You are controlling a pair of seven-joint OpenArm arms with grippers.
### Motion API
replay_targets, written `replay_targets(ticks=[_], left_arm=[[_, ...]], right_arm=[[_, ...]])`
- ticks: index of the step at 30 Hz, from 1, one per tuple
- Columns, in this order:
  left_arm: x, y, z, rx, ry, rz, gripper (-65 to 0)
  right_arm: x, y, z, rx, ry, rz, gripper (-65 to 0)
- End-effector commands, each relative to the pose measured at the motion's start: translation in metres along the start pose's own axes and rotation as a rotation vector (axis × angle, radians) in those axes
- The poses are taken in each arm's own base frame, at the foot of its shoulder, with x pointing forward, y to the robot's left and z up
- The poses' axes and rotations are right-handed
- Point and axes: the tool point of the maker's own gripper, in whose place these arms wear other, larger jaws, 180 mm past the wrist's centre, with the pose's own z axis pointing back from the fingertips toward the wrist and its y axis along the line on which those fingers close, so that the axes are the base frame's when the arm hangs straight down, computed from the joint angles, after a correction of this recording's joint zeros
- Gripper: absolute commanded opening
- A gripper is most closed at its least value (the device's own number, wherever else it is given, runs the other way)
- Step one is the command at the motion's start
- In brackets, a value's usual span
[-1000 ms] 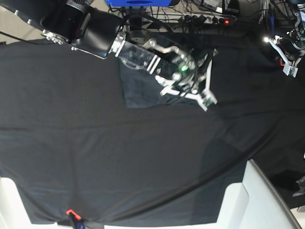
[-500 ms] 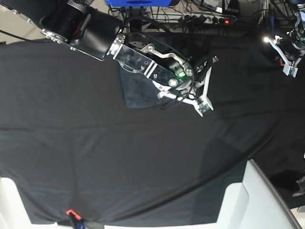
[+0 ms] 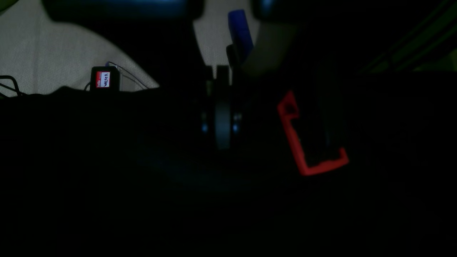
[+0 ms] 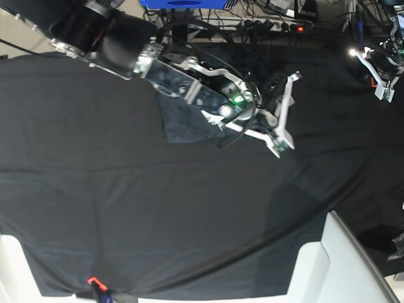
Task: Fold the T-shirt properly
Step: 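Press the folded stack with the right gripper, then lift it away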
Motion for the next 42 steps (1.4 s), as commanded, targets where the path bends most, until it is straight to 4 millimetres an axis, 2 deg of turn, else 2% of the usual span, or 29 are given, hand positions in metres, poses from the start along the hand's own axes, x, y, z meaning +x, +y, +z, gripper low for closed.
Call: replay_targets(ticks=[1,4,9,12,14,15,23,27,29,32,35,38,41,42], left_arm=[[-0.001,0.0,0.002,-0.012,0.01,-0.016,-65.0],[-0.001,0.0,0.002,-0.012,0.01,-0.016,-65.0],[0.001,-0.001,0.002,-0.013,0.002,-0.015,-65.0],[0.002,-0.001,0.002,-0.013,0.001,-0.016,-65.0],[0.002,-0.001,0.002,-0.013,0.001,-0.016,-65.0],[0.002,-0.001,0.002,-0.013,0.002,-0.017,-65.0],[0.002,-0.002,0.002,-0.015,0.0,-0.014,-65.0],[0.0,-0.01,-0.002,-0.025,0.001,-0.006,-65.0],[0.005,-0.013,-0.005,-0.03,-0.014,0.001,-65.0],[0.008,-0.017,-0.007,-0.037,-0.022,0.007,-65.0],[0.009,-0.017,-0.008,-0.036,-0.025,0.007,-65.0],[0.009,-0.017,-0.008,-0.036,-0.025,0.007,-65.0],[0.009,-0.017,-0.007,-0.036,-0.024,0.007,-65.0],[0.008,-0.017,-0.007,-0.037,-0.022,0.007,-65.0]], right_arm=[[0.033,0.002,0.012,0.013,-0.088,0.01,-42.0],[0.047,-0.018,0.012,-0.032,-0.101,0.004,-42.0],[0.05,-0.049,-0.012,-0.121,-0.066,-0.005,-42.8],[0.051,-0.061,-0.017,-0.151,-0.089,-0.011,-51.9],[0.044,-0.067,-0.021,-0.164,-0.067,-0.02,-60.6],[0.04,-0.069,-0.023,-0.168,-0.058,-0.024,-62.7],[0.015,-0.073,-0.032,-0.179,-0.007,-0.052,-62.4],[0.005,-0.092,-0.04,-0.227,-0.001,-0.066,-62.1],[0.0,-0.102,-0.044,-0.253,-0.001,-0.07,-62.1],[0.005,-0.109,-0.043,-0.266,-0.024,-0.065,-62.1],[0.018,-0.108,-0.039,-0.262,-0.051,-0.054,-62.1],[0.038,-0.088,-0.027,-0.211,-0.109,-0.038,-62.1],[0.041,-0.062,-0.007,-0.138,-0.117,-0.022,-62.1],[0.039,-0.06,0.001,-0.135,-0.104,-0.028,-62.1]])
